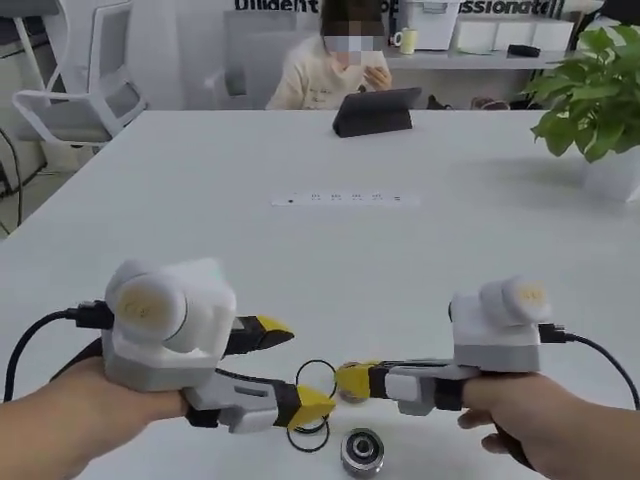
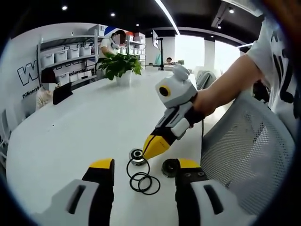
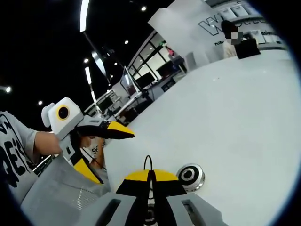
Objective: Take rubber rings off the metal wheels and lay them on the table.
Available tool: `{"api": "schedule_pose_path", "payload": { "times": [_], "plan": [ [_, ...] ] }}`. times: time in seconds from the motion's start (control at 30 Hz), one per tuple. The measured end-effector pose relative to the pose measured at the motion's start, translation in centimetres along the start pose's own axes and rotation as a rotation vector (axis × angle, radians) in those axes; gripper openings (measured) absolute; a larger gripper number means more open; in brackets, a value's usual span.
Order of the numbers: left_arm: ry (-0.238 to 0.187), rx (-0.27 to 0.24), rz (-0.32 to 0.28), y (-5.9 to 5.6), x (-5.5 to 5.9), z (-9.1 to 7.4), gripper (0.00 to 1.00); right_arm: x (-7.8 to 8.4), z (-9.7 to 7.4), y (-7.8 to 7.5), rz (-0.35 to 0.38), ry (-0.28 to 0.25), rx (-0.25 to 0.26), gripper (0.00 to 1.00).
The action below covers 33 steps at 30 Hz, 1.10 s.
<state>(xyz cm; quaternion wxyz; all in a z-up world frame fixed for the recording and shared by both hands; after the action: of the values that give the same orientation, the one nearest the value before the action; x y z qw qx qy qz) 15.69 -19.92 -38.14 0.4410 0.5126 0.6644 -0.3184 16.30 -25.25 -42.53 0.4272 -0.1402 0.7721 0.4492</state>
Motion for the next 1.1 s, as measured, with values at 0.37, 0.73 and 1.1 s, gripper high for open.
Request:
{"api": "schedule_pose_path", "payload": {
  "times": [0.37,0.73,1.1],
  "plan": [
    [0.018,-0.009,-0.005,0.0,1.2,-1.9,0.54,1.7,0.7,0.8,-0.018,0.094,-0.035,0.0],
    [0.048,-0.014,-0.019,0.0,2.6,-2.9,0.57,3.1,0.8,0.7,-0.044,0.167,-0.03,0.0],
    [0.056,-0.015,-0.02,0.0,2.9,-2.9,0.56,3.7,0.9,0.1,-0.095,0.201,-0.003,0.0]
  ]
}}
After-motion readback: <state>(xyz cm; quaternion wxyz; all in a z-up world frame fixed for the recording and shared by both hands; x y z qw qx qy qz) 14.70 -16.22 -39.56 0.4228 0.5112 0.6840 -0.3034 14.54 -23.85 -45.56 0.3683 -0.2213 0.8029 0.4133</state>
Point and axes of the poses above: the centre of the closed fingertips' face, and the gripper's own axes: z roughly forward along the fingers, y roughly to its left, x roughly out of its underside, the point moved 2 cm from there along -z, roughly backward along the fingers, and after that the axes turned 7 degrees about -y, right-handed, at the moved point
